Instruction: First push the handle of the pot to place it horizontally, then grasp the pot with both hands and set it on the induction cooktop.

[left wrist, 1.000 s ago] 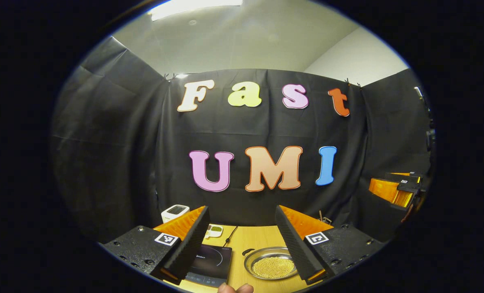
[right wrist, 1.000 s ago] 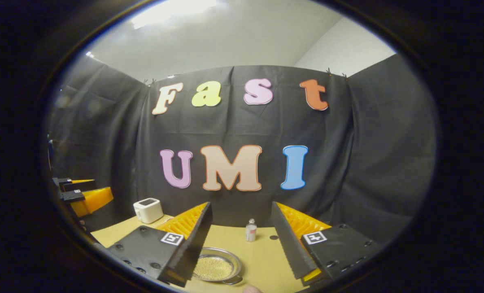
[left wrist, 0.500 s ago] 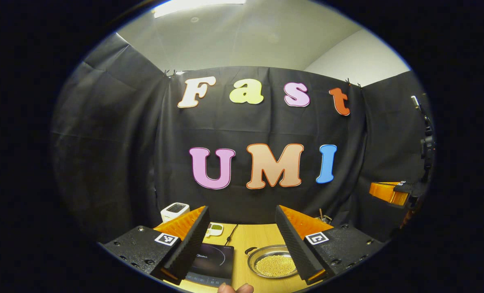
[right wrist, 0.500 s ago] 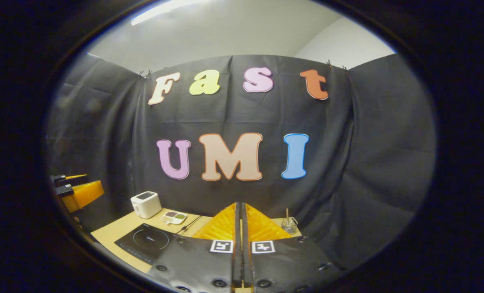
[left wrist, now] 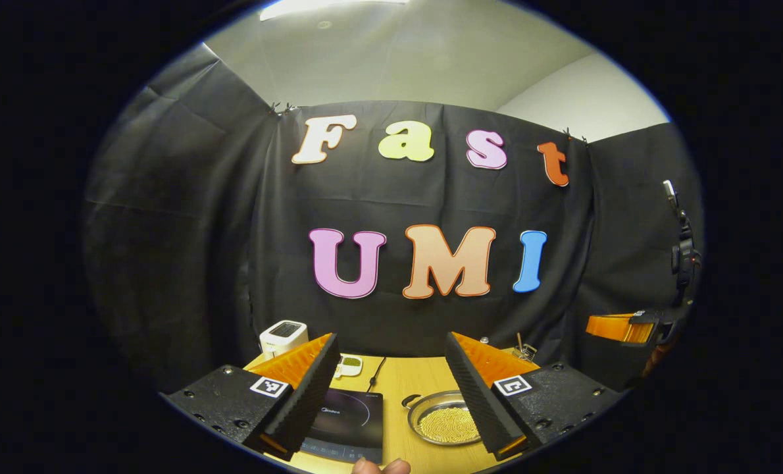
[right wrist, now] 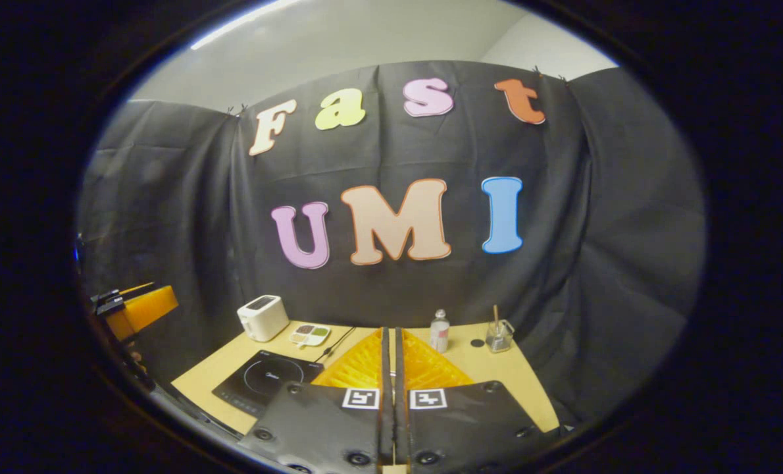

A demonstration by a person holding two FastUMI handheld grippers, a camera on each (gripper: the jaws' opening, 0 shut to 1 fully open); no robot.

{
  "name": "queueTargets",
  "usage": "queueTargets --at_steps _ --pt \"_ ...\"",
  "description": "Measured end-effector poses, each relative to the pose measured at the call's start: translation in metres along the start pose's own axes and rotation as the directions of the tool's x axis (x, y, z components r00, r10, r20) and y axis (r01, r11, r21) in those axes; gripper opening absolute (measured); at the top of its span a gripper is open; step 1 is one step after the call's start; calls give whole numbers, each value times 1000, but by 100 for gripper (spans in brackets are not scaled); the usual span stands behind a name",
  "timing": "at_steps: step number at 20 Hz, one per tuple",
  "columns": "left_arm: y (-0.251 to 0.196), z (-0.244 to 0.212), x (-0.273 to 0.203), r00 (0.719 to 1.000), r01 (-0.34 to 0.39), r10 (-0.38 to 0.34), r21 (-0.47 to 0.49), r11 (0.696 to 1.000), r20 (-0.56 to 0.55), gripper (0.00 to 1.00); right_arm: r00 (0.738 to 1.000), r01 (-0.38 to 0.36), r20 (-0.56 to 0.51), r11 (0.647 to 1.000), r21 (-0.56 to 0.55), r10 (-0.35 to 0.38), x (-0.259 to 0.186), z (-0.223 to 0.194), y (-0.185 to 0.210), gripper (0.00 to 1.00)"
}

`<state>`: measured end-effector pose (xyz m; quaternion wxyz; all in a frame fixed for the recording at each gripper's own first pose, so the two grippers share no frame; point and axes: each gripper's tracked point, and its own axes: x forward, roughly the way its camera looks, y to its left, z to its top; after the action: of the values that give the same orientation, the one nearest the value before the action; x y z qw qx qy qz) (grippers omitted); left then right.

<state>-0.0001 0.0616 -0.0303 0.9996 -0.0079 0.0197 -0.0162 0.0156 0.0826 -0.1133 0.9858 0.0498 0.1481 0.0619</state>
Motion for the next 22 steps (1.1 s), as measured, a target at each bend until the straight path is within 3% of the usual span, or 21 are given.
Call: queueTargets --at_steps 6,12,22 --pt "-2 -15 22 999 -31 31 3 1000 -42 98 991 -46 -123 998 35 50 25 -51 -15 0" --pt "-16 -29 50 994 -74 75 17 997 -85 98 962 -108 -246 992 58 119 48 -107 -34 2" --pt "-40 -54 71 968 -164 176 83 983 -178 97 842 -248 -462 960 127 278 68 -226 -49 3"
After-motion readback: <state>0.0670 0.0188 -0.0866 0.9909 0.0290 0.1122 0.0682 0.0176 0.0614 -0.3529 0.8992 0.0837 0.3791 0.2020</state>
